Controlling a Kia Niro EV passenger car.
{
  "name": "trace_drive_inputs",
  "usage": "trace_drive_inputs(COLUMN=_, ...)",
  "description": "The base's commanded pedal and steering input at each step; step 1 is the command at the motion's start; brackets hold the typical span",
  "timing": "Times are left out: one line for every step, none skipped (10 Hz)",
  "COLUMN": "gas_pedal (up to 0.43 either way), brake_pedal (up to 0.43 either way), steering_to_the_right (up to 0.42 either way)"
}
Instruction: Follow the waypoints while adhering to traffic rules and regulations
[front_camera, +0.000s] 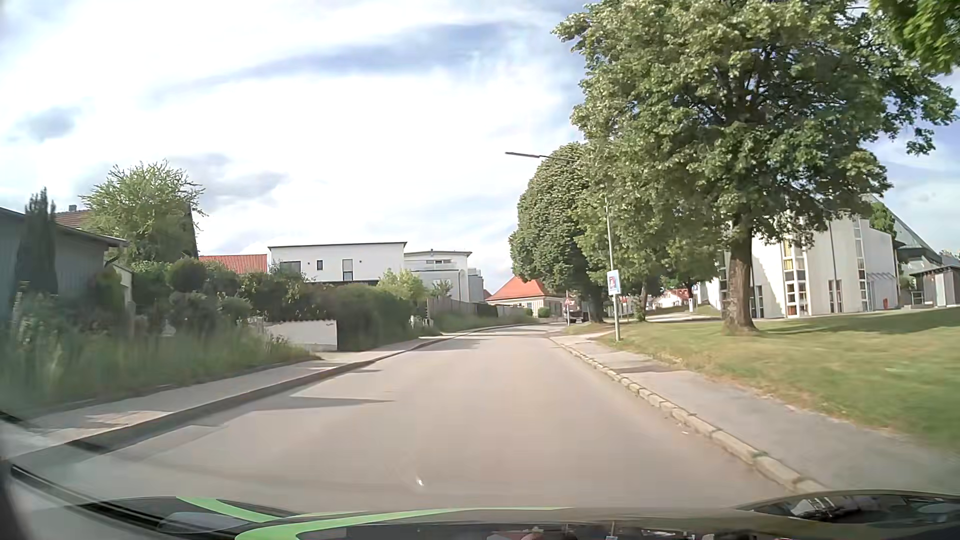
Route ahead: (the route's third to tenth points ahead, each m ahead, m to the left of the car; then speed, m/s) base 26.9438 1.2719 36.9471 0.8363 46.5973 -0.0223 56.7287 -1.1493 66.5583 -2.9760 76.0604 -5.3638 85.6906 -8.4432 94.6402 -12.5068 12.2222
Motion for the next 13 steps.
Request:
trace_drive_inputs(gas_pedal=0.169, brake_pedal=0.0, steering_to_the_right=-0.002)
trace_drive_inputs(gas_pedal=0.169, brake_pedal=0.0, steering_to_the_right=-0.002)
trace_drive_inputs(gas_pedal=0.169, brake_pedal=0.0, steering_to_the_right=-0.002)
trace_drive_inputs(gas_pedal=0.169, brake_pedal=0.0, steering_to_the_right=-0.001)
trace_drive_inputs(gas_pedal=0.169, brake_pedal=0.0, steering_to_the_right=0.0)
trace_drive_inputs(gas_pedal=0.169, brake_pedal=0.0, steering_to_the_right=0.001)
trace_drive_inputs(gas_pedal=0.169, brake_pedal=0.0, steering_to_the_right=0.003)
trace_drive_inputs(gas_pedal=0.177, brake_pedal=0.0, steering_to_the_right=0.003)
trace_drive_inputs(gas_pedal=0.197, brake_pedal=0.0, steering_to_the_right=0.004)
trace_drive_inputs(gas_pedal=0.197, brake_pedal=0.0, steering_to_the_right=0.005)
trace_drive_inputs(gas_pedal=0.197, brake_pedal=0.0, steering_to_the_right=0.006)
trace_drive_inputs(gas_pedal=0.197, brake_pedal=0.0, steering_to_the_right=0.006)
trace_drive_inputs(gas_pedal=0.197, brake_pedal=0.0, steering_to_the_right=0.006)
